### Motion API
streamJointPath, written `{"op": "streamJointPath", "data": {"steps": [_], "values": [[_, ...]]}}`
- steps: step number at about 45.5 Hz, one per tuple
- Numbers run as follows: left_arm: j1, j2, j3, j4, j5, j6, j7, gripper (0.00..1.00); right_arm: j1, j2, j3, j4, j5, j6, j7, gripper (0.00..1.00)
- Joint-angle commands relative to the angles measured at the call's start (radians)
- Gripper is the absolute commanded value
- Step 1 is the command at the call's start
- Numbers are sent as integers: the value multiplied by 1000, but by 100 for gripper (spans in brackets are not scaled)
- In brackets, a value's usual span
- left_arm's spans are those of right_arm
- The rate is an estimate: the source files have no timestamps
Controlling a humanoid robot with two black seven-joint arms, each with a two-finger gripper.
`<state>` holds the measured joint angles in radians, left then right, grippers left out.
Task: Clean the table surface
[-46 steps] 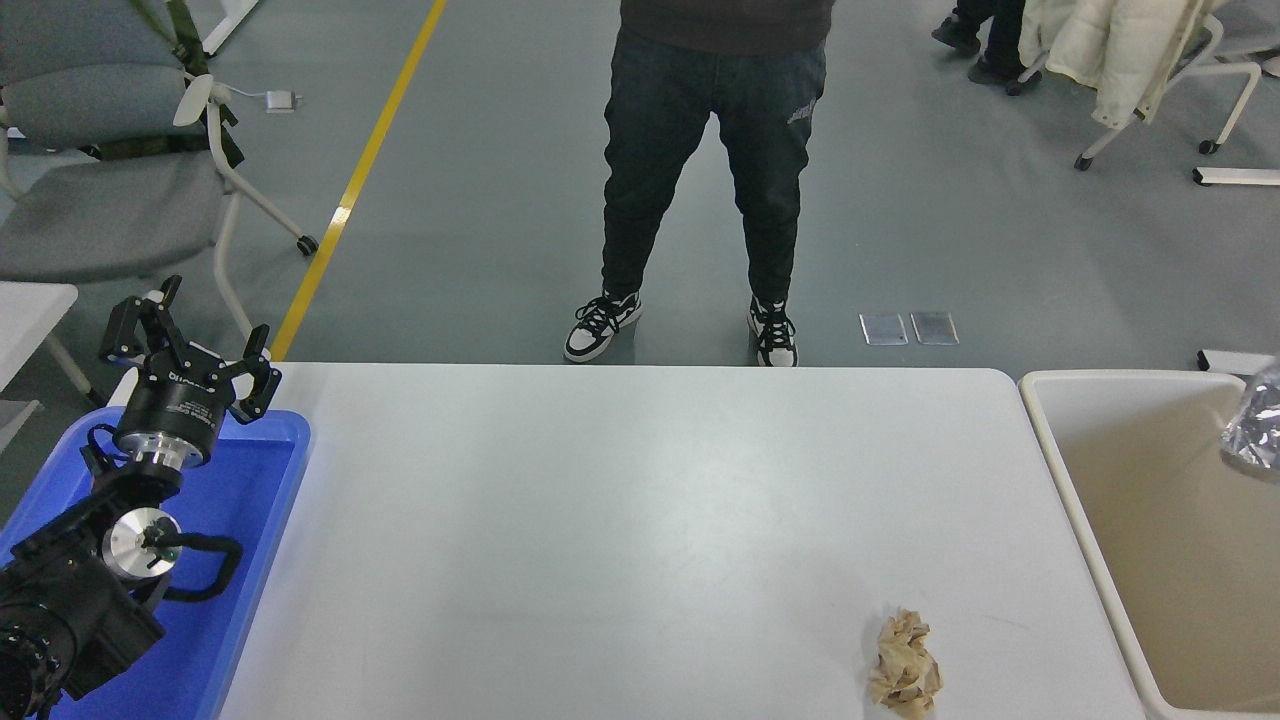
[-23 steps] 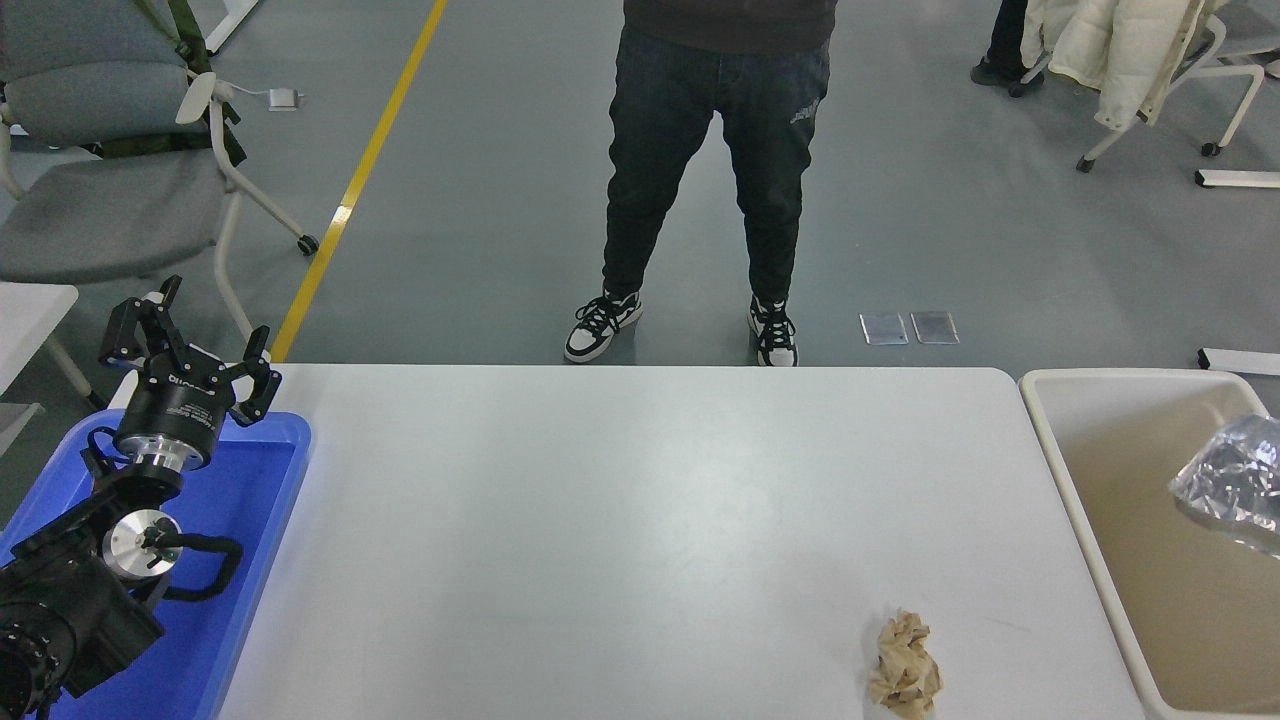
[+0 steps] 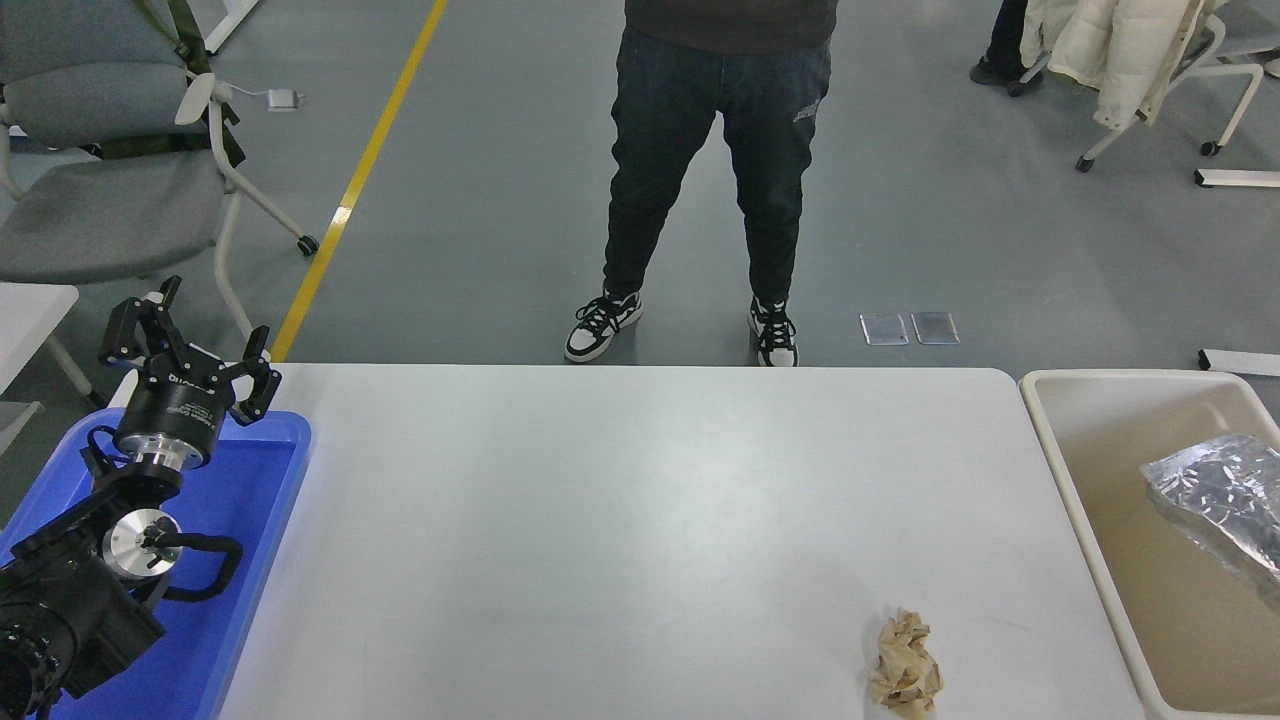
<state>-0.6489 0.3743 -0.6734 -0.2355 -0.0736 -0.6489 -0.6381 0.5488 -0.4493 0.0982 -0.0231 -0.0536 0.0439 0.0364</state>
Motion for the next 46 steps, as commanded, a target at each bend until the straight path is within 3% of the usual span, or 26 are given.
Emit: {"op": "streamJointPath", "data": {"steps": [1, 26, 29, 32, 36, 39, 46], "values": [[0, 0, 0, -1, 0, 0, 0, 100, 3, 63, 92, -1, 29, -42, -35, 0], [0, 0, 0, -1, 0, 0, 0, 100, 3, 70, 83, -3, 14, -113, -32, 0], [0, 0, 0, -1, 0, 0, 0, 100, 3, 69, 83, -3, 15, -127, -32, 43], [0, 0, 0, 1, 0, 0, 0, 100, 5, 69, 83, -3, 15, -139, -32, 71], [0, 0, 0, 1, 0, 0, 0, 100, 7, 69, 84, -1, 15, -140, -32, 74], [0, 0, 0, 1, 0, 0, 0, 100, 10, 69, 84, -3, 15, -140, -30, 85], [-2, 0, 0, 1, 0, 0, 0, 100, 23, 66, 84, -6, 15, -145, -29, 92]]}}
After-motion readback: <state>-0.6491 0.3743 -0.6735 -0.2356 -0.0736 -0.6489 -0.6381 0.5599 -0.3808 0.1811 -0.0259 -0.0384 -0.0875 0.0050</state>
